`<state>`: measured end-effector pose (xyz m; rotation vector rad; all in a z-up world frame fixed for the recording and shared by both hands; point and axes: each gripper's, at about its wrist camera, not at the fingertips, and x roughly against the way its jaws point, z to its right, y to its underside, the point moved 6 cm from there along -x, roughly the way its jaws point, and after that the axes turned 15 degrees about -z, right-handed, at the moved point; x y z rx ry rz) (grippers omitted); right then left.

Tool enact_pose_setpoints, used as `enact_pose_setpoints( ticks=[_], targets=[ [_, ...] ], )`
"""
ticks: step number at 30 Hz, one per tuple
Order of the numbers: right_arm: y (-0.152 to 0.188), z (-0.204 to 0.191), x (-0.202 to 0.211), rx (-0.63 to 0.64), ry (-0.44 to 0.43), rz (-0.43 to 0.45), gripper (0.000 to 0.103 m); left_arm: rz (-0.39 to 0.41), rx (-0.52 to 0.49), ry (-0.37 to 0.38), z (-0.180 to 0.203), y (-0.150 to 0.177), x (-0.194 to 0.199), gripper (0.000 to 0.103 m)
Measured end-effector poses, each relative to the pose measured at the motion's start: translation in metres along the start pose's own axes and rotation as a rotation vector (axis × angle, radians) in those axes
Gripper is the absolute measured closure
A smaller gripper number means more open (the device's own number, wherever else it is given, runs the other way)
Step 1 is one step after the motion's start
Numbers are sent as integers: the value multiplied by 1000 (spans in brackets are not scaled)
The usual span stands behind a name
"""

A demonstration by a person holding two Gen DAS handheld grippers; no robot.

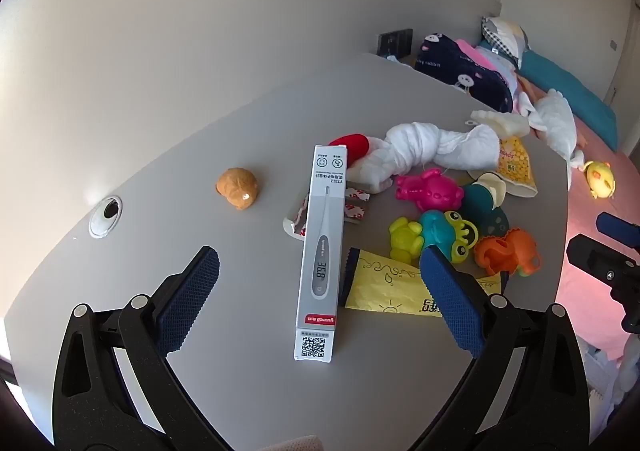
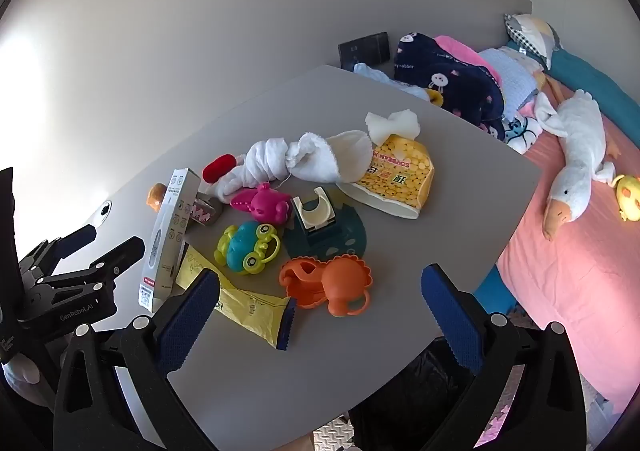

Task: Collect trash
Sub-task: 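Move both grippers toward the cluttered items on the table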

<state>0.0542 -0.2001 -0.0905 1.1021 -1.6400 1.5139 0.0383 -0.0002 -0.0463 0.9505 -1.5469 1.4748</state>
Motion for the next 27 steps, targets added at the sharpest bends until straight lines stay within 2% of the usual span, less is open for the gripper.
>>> enact_pose_setpoints(
  ticks=[17,21,27],
  targets=[
    [-2,-3,-1,0,4,0,3,5,7,8,-1,-1,5,6],
    [-3,-2,0,4,8,-1,3,-12,2,64,-4,0,3,6],
    [-3,-3,-2,7,6,-5,3,-8,24,55,-9,1,3,6]
  ],
)
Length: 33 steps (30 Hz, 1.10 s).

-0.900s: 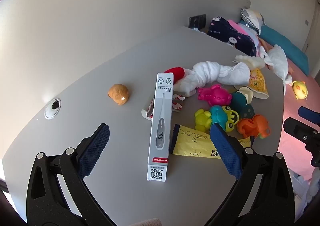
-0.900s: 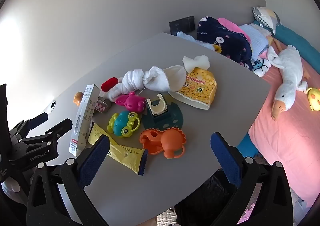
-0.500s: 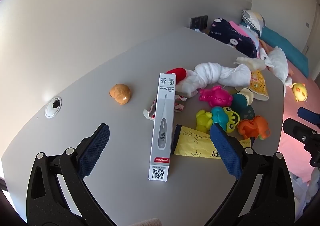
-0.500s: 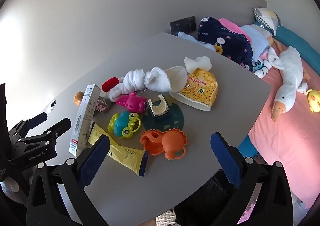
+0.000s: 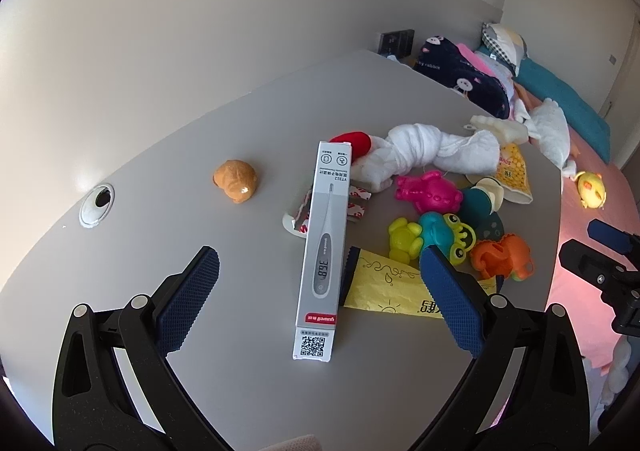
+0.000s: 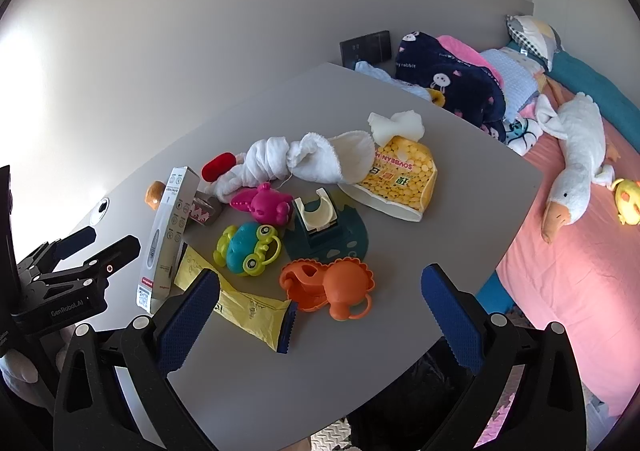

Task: Collect trash
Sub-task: 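Move both grippers toward the cluttered items on the table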

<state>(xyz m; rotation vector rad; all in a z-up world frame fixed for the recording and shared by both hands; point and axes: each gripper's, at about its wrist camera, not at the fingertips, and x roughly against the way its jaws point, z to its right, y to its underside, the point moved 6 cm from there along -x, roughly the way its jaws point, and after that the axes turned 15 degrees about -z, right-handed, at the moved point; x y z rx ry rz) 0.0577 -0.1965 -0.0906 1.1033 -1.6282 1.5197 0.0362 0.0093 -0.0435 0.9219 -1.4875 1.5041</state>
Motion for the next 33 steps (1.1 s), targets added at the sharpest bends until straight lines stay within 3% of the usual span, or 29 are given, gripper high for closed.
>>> enact_pose_setpoints(
  ticks=[33],
  targets=[
    [-1,4,-5,-10,3,-10,3,-6,9,-14,1,-3,-7,6]
  ],
)
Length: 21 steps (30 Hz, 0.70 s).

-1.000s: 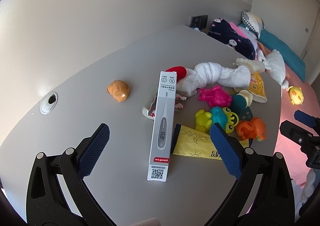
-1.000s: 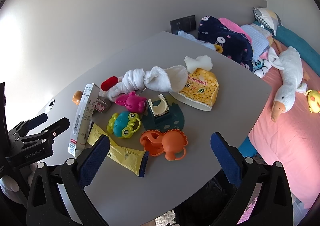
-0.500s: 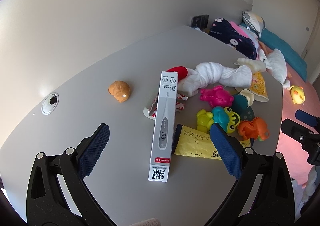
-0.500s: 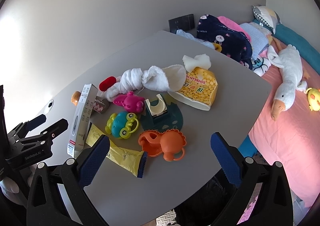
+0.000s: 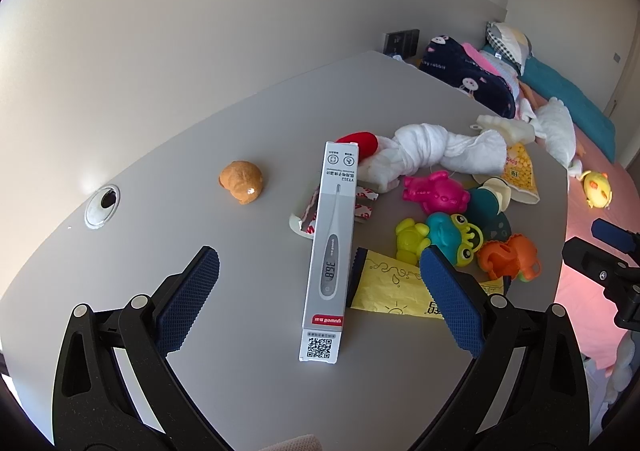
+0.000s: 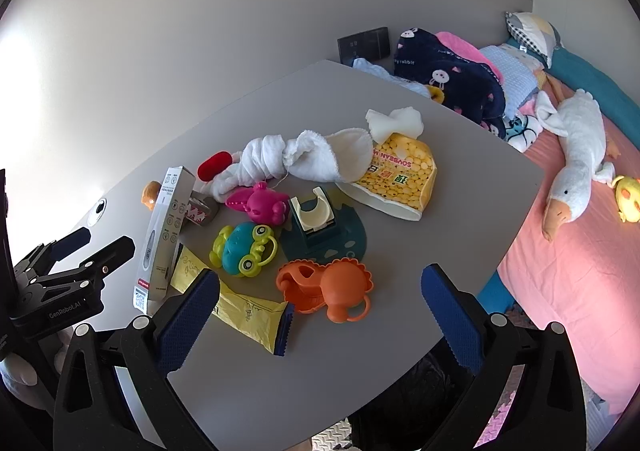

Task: Collect trash
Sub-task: 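Move both grippers toward the cluttered items on the table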

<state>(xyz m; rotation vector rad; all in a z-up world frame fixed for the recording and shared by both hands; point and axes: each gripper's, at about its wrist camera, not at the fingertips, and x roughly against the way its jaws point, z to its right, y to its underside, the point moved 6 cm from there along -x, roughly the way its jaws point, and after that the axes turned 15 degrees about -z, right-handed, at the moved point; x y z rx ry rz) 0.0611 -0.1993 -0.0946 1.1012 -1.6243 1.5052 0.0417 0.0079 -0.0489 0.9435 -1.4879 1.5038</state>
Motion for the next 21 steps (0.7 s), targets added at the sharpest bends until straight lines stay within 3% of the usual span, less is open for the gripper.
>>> enact_pose_setpoints(
  ticks=[11,21],
  targets=[
    [0,1,-1,-3,2,-1,3,1,-1,1,0,-1,0,6],
    [5,14,-12,-44,-12,-14,3,-6,-6,-41,-3,-7,-16,6]
  ],
)
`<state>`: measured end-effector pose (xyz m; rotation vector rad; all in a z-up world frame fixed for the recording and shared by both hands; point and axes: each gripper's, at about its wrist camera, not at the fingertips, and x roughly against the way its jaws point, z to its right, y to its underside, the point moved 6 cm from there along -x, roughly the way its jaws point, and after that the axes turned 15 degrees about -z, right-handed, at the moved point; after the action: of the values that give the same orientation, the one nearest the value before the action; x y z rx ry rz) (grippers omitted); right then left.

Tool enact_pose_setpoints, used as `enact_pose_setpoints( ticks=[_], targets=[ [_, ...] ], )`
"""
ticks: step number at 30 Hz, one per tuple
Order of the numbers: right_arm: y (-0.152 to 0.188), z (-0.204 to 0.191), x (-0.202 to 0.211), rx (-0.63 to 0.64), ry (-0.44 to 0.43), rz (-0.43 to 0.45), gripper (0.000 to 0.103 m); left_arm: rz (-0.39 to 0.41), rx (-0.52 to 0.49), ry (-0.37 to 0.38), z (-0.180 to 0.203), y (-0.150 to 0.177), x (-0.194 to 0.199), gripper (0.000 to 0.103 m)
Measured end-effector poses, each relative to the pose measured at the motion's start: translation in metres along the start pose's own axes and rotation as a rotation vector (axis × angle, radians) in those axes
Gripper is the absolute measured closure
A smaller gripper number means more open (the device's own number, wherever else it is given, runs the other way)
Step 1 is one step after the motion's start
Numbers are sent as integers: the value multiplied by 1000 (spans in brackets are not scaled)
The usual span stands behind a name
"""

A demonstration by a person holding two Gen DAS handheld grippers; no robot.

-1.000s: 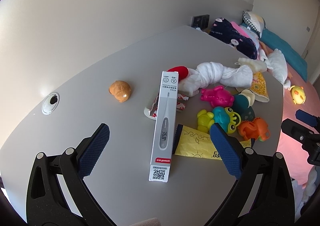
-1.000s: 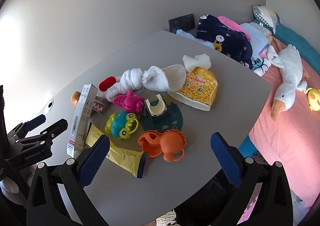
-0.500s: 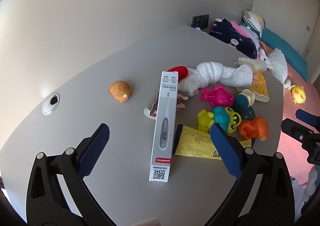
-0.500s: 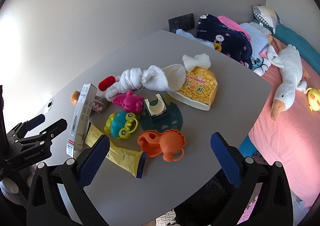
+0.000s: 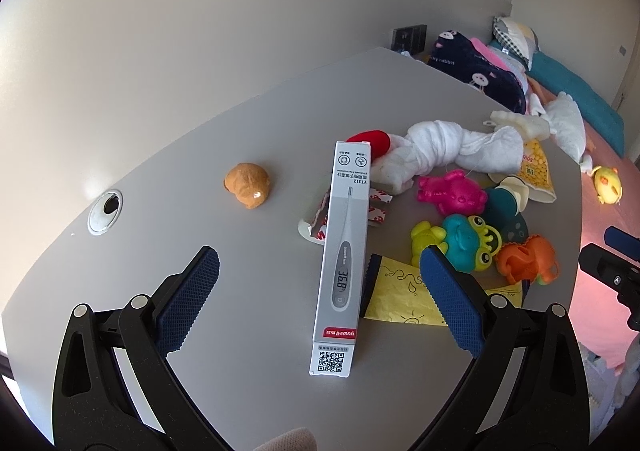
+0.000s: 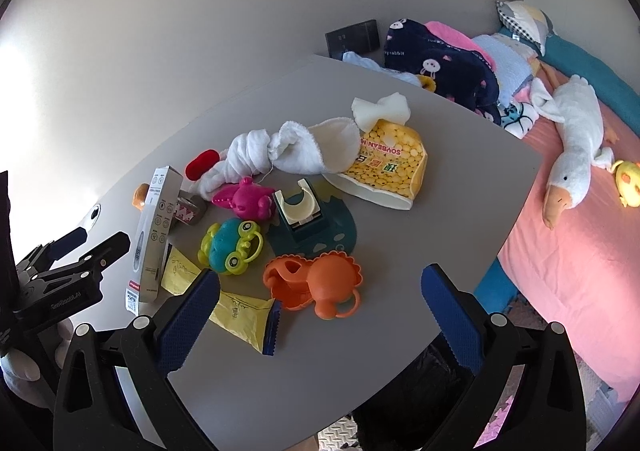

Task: Collect trash
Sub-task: 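Move both grippers toward the cluttered items on the table, then grasp the orange toy with the right gripper while the left grasps the thermometer box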

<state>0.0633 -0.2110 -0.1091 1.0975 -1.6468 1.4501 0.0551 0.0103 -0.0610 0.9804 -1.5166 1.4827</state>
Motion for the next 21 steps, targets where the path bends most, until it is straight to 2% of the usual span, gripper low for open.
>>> enact_pose_setpoints(
  ticks=[6,11,16,21],
  targets=[
    [1,6,-19,-18,0,-45,3,-21,-21,-23,1,1,-16,6],
    [0,6,-35,-19,-14,-76,3,-44,-9,-12,-3,-2,-28,6],
    [-2,9,-54,-26,-25,-103,5,-86,-24,-8,-3,-6,-44,18],
    [-7,7,-66,-13,-26,-123,5,-112,-37,-26,-2,-6,-55,19]
  ],
)
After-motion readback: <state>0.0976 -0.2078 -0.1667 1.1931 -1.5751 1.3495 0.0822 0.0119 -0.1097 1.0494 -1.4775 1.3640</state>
